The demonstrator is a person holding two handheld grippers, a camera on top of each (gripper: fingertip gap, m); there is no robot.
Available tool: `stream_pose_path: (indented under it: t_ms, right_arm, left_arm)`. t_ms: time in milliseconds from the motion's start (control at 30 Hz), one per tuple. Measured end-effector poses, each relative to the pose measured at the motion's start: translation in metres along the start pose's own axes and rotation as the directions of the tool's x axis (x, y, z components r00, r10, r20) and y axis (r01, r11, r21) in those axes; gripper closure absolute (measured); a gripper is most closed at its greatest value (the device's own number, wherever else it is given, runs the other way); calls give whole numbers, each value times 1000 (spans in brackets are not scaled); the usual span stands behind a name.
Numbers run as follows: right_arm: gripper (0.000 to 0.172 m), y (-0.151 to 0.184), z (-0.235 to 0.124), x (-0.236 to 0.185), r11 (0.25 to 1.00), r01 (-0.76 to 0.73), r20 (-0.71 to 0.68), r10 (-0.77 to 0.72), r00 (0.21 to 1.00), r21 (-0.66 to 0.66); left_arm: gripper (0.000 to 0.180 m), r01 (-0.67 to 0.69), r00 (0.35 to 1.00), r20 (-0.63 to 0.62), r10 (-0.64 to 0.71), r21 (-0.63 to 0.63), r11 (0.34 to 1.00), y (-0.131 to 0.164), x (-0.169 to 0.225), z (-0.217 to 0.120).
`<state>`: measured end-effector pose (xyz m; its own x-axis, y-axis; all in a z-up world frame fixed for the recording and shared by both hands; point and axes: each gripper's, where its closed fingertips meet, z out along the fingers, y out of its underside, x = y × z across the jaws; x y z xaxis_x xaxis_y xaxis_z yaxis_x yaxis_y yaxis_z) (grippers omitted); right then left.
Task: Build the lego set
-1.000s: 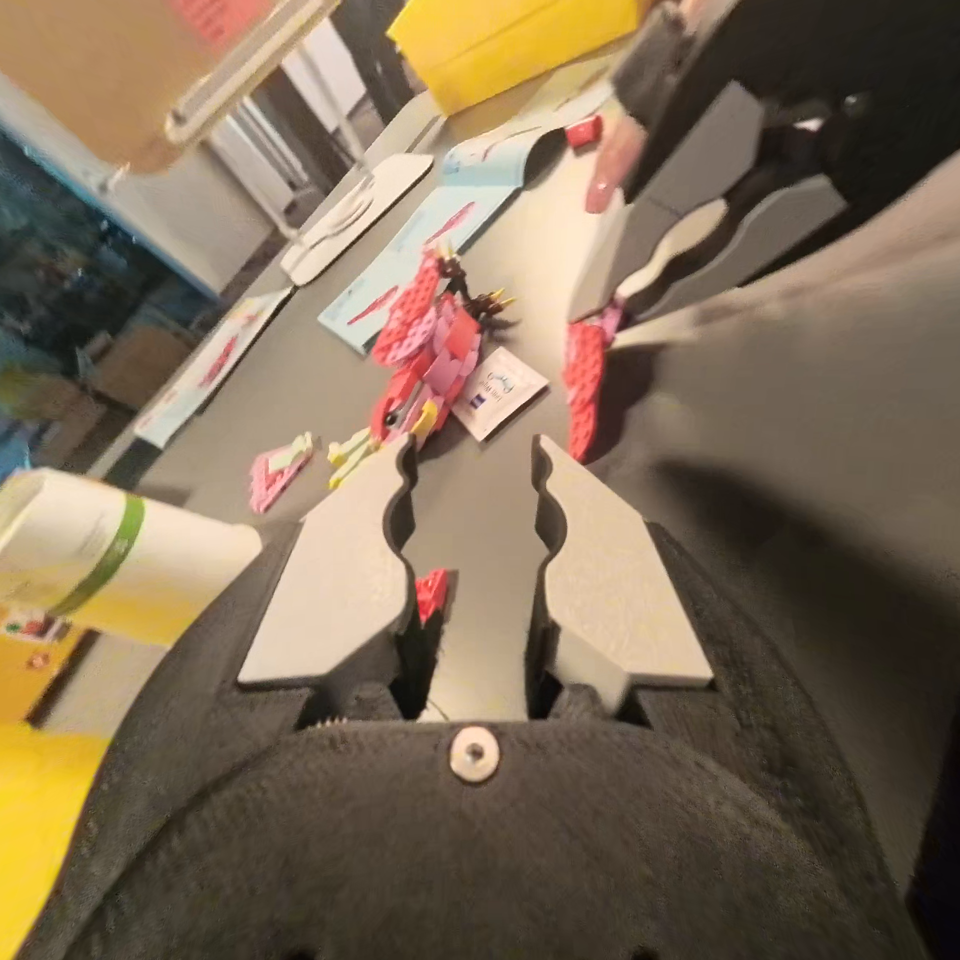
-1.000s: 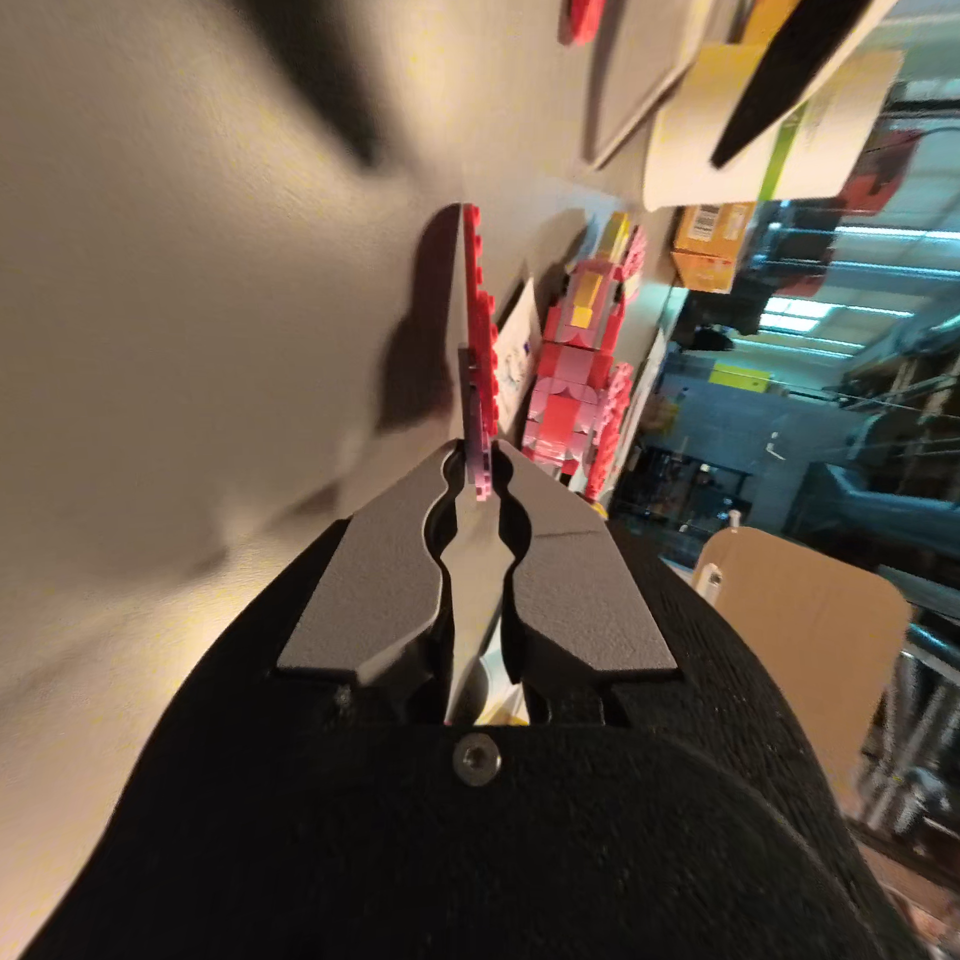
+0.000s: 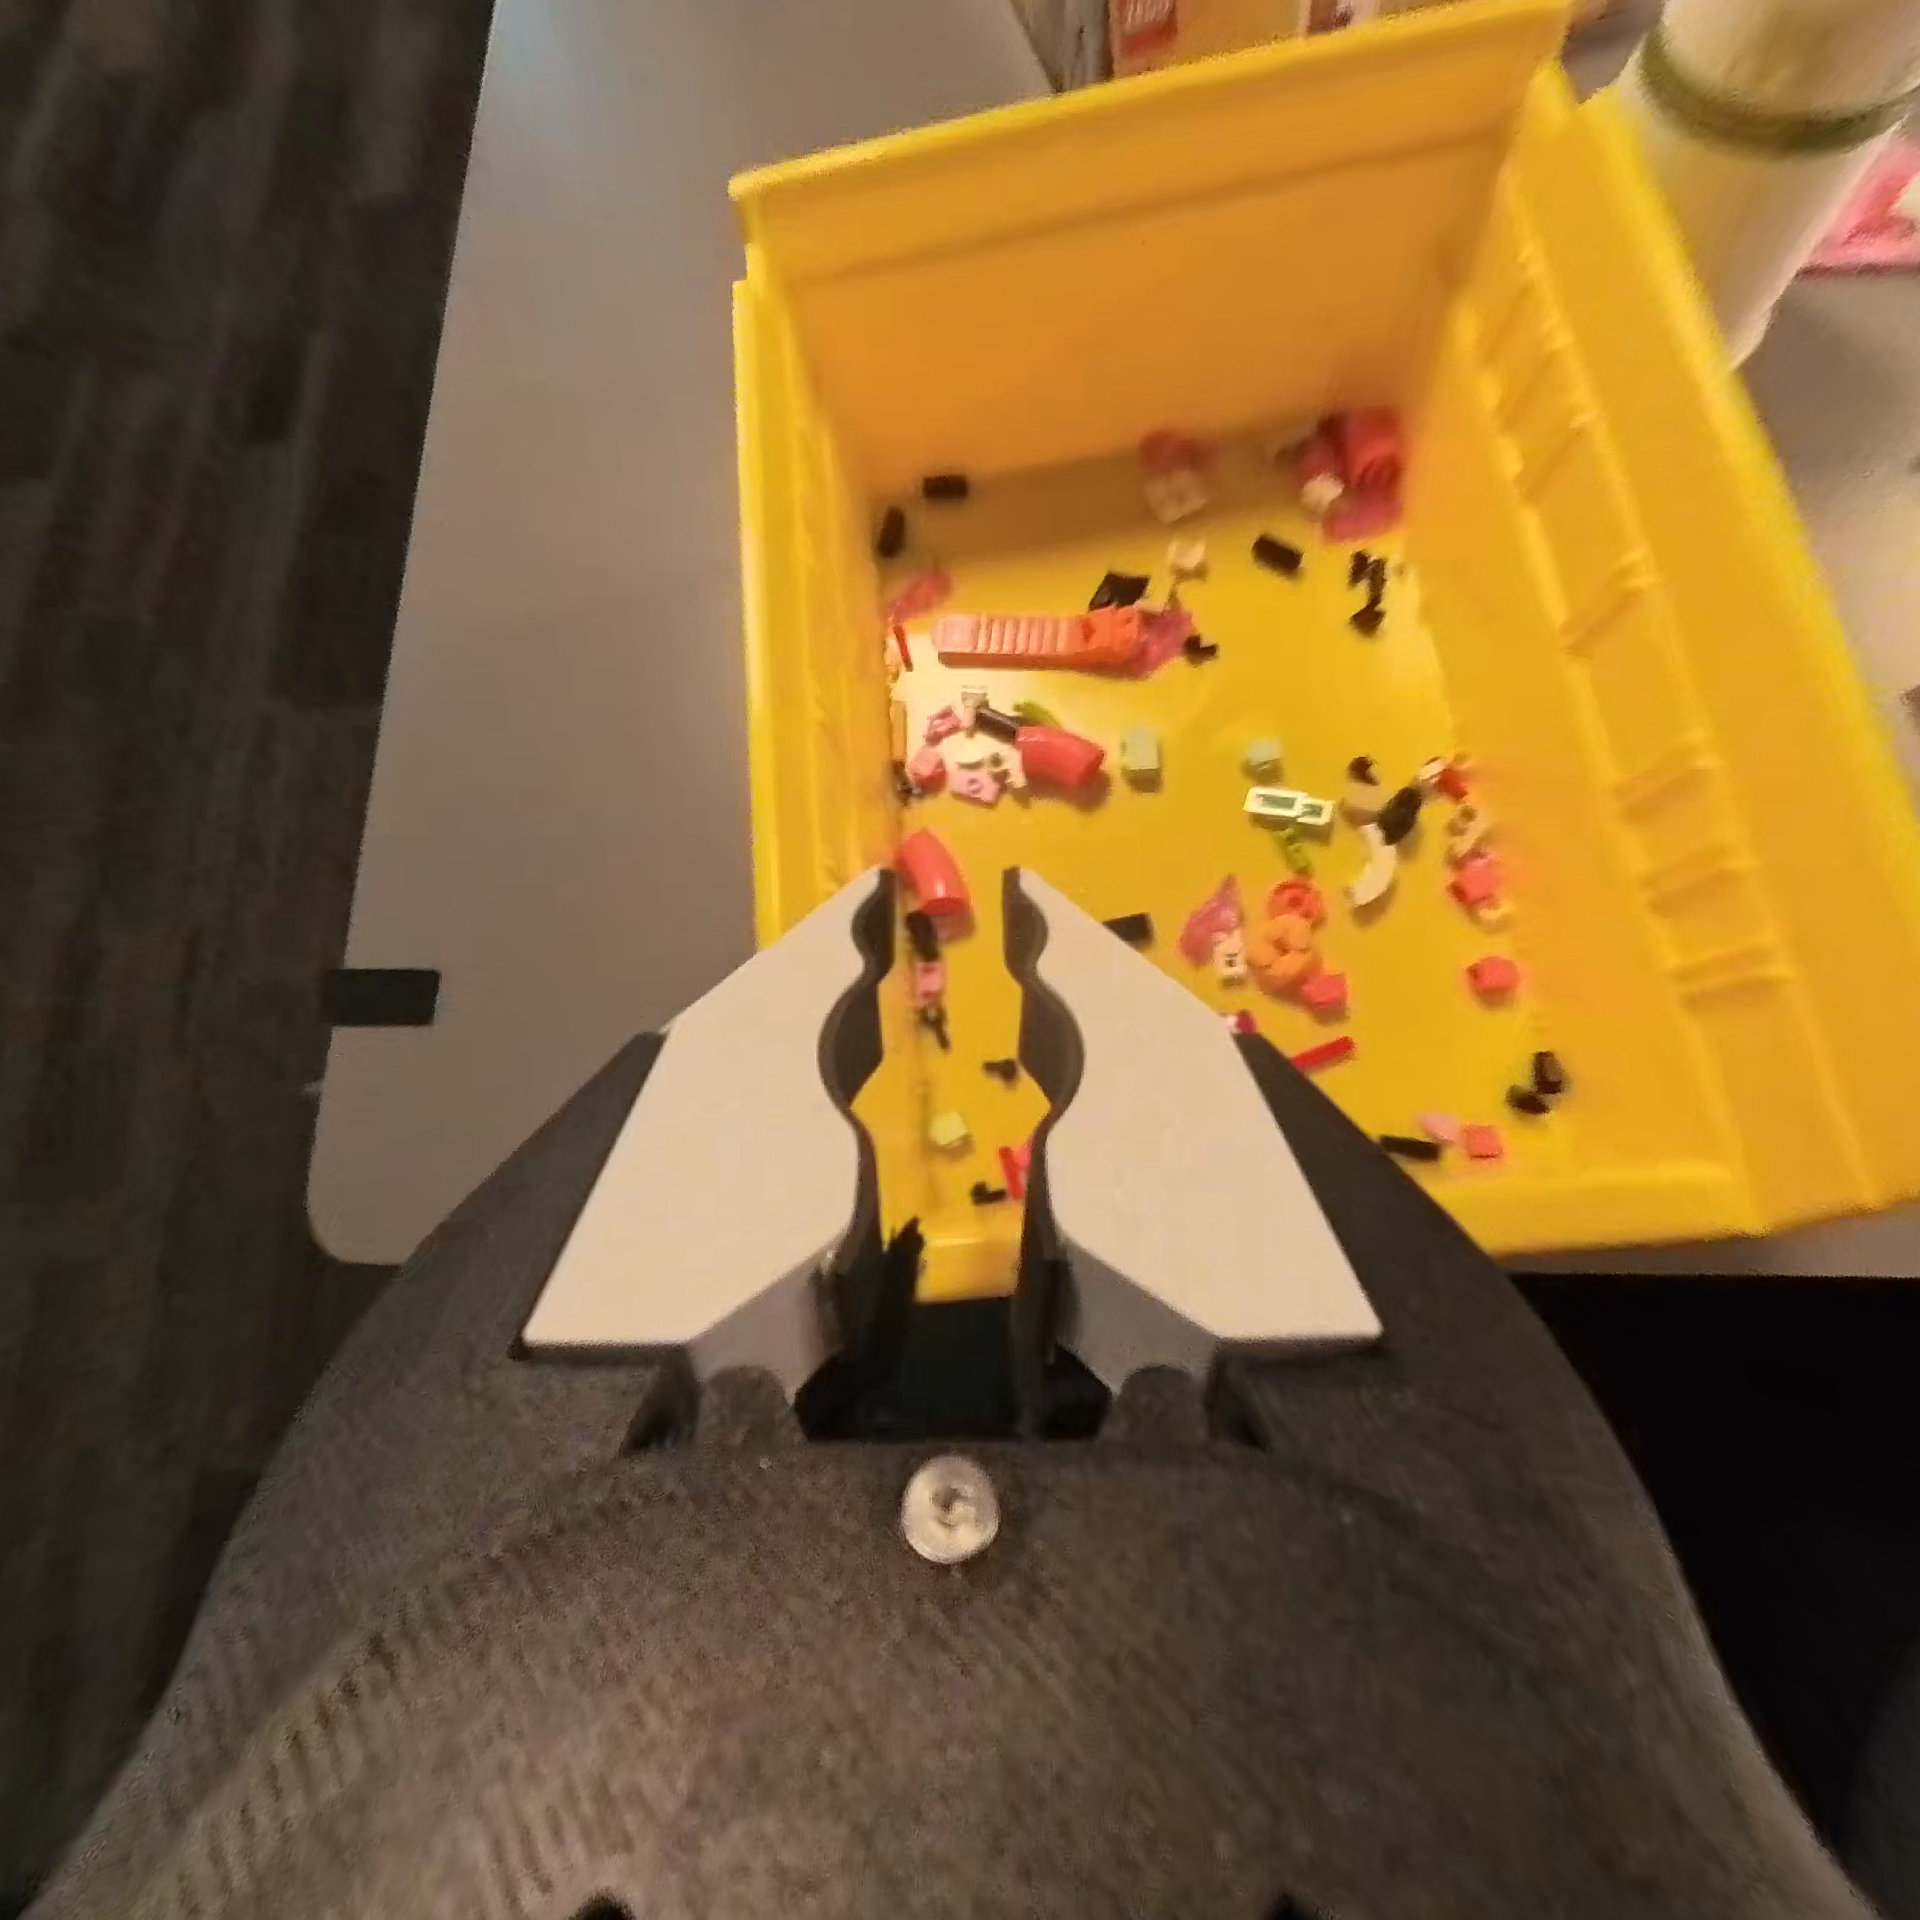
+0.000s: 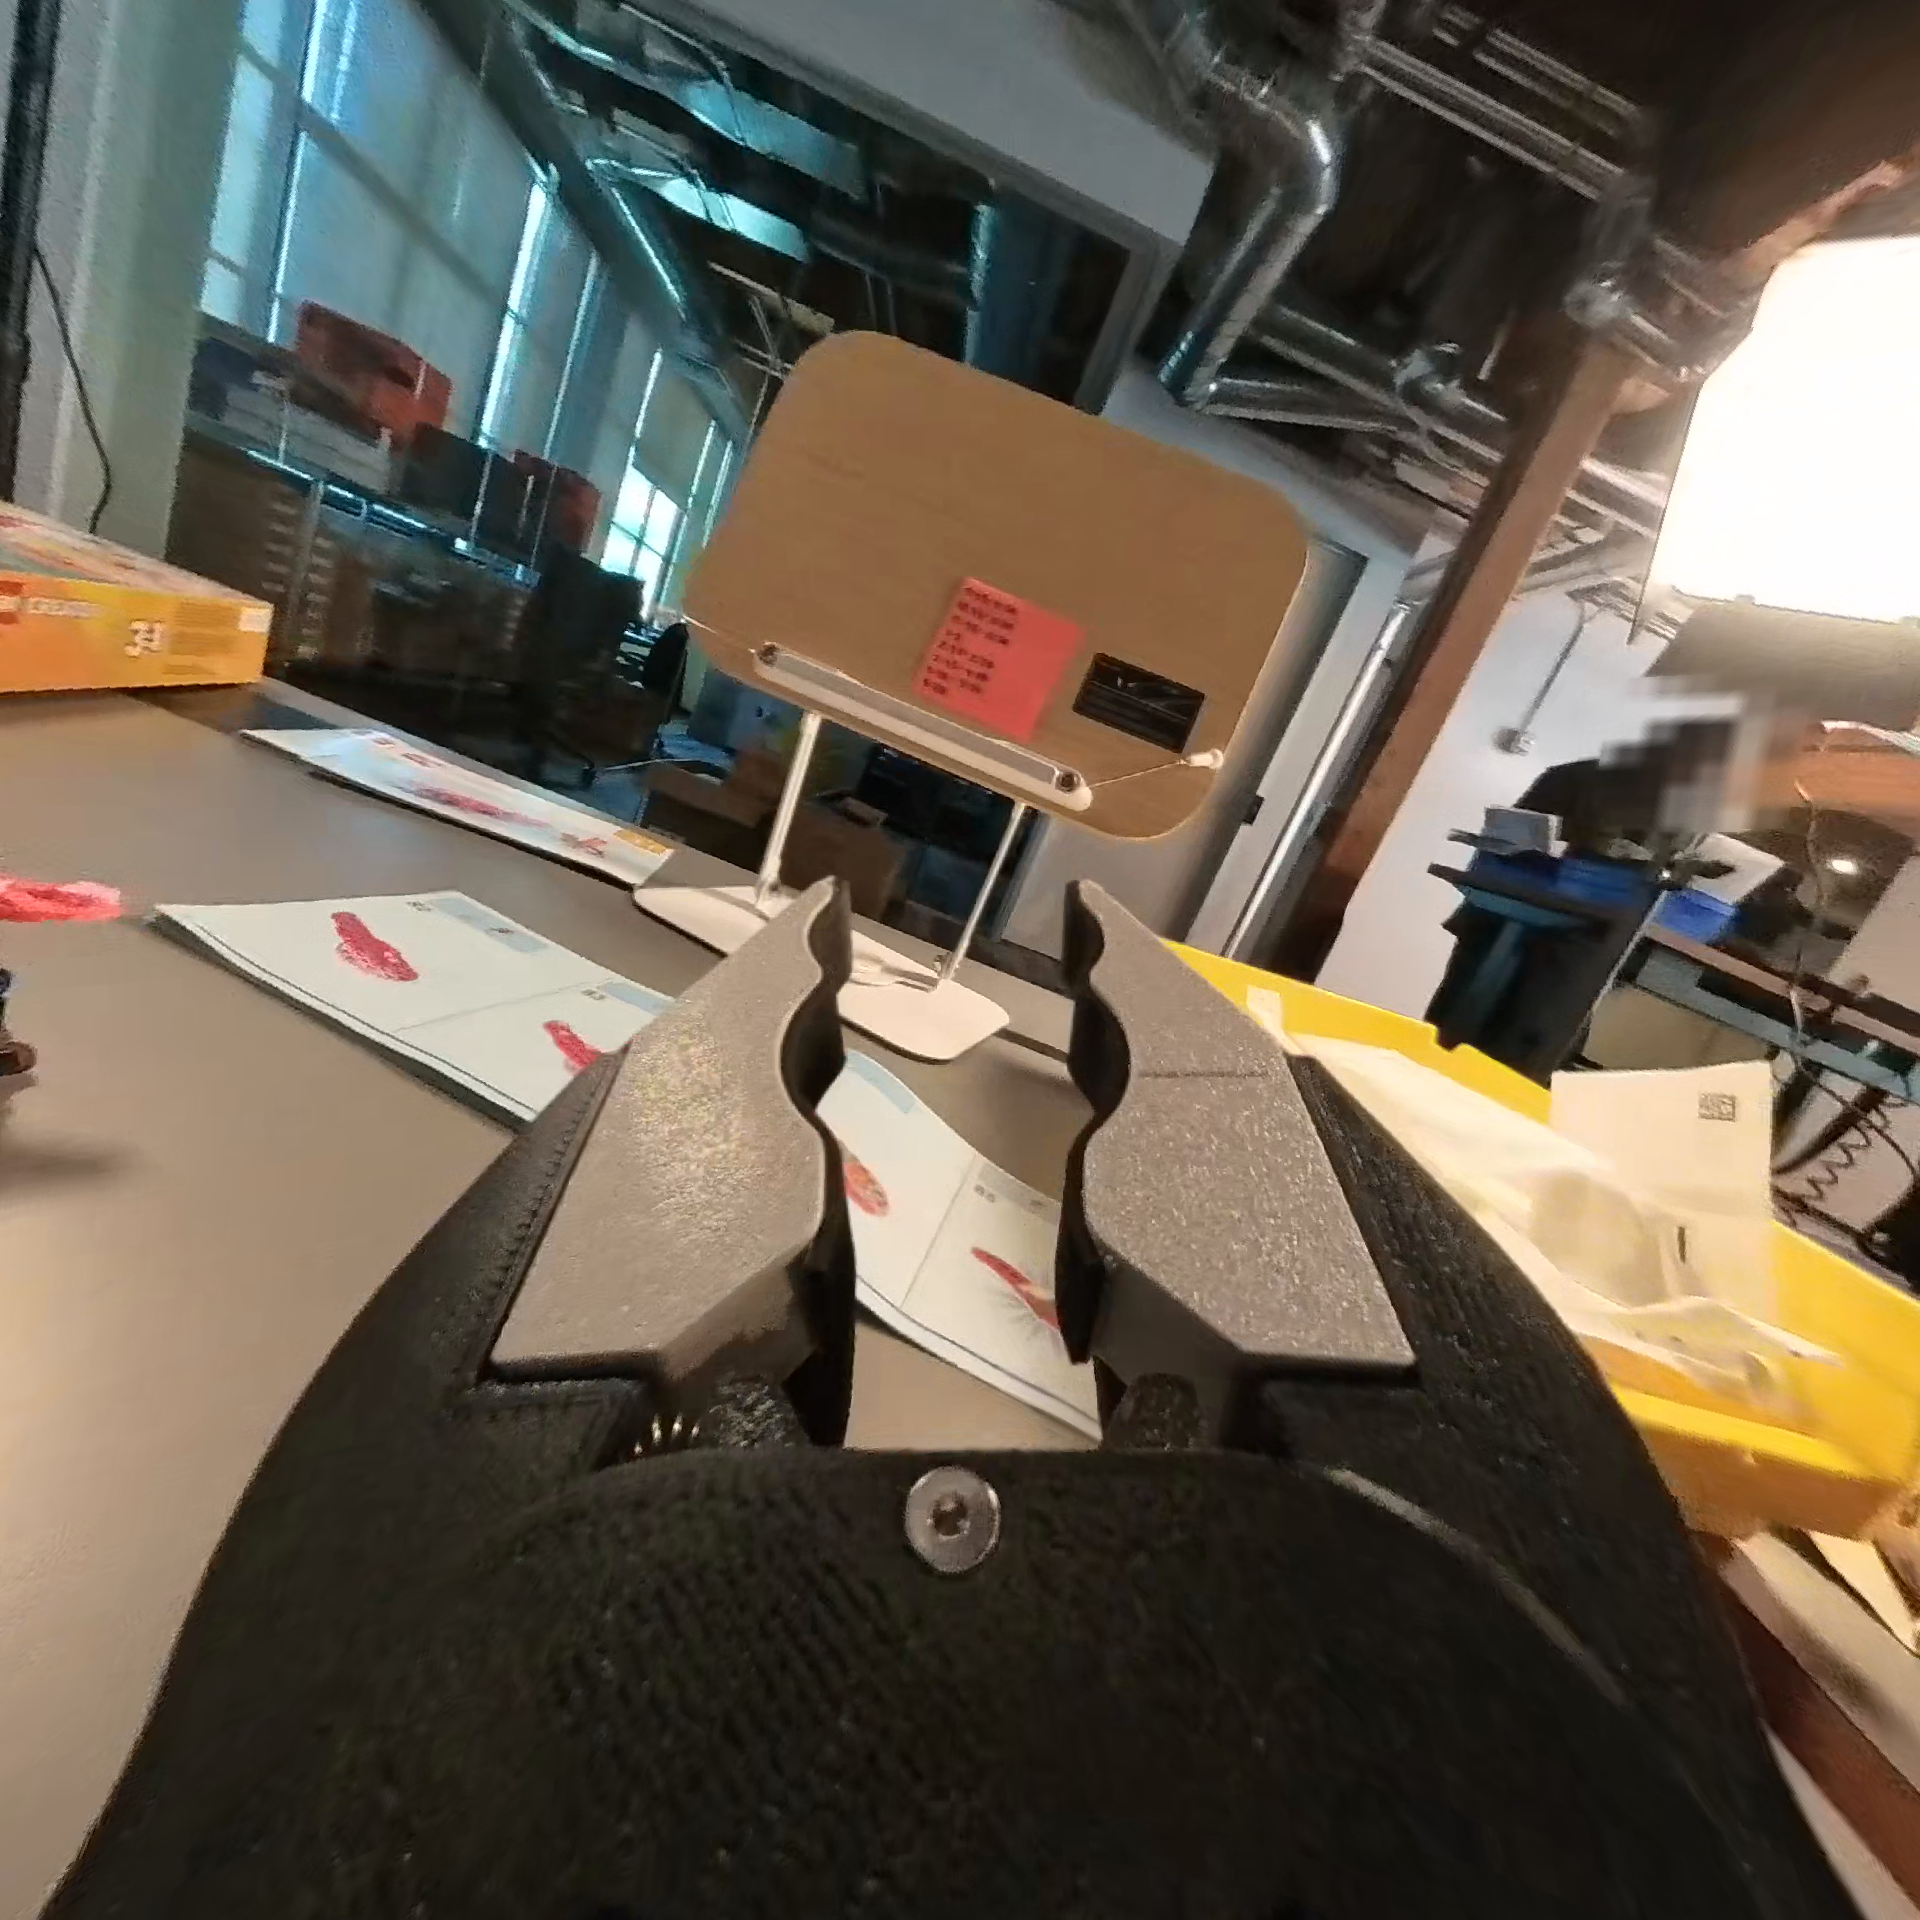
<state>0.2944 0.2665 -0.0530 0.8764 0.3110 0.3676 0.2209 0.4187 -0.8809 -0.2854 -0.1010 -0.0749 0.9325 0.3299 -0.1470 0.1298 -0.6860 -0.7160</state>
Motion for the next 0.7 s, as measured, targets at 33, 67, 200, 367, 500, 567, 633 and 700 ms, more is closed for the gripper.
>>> stream_pose_path:
  t_ms: [33, 67, 200, 367, 500, 567, 633, 700]
  right_arm:
    - [134, 3, 1, 2, 1000, -10, -5, 10, 1000, -13]
    - [134, 6, 2, 3, 1000, -19, -12, 18, 1000, -23]
    - [135, 12, 3, 10, 998, -44, -44, 42, 998, -52]
    - [138, 18, 5, 15, 994, -69, -71, 64, 995, -80]
    - [138, 23, 7, 14, 993, -60, -73, 52, 996, -106]
    - [139, 25, 8, 13, 991, -53, -71, 45, 996, -122]
    - [139, 28, 9, 12, 990, -50, -67, 41, 997, -136]
    - [139, 30, 10, 11, 988, -47, -64, 38, 997, -149]
  left_arm:
    - [161, -19, 1000, 8, 20, -24, 1000, 1, -4, 4]
    - [161, -38, 999, 9, 38, -52, 998, 2, -6, 8]
    - [160, -105, 994, -23, 103, -134, 985, 4, -7, 19]
    - [167, -174, 982, -107, 155, -197, 965, 10, 0, 29]
    - [172, -240, 963, -184, 198, -250, 938, 19, 8, 37]
    - [175, -271, 953, -215, 215, -282, 920, 24, 12, 41]
    - [175, -298, 943, -245, 226, -318, 900, 30, 15, 45]
    - [179, -329, 934, -261, 245, -357, 874, 36, 17, 49]
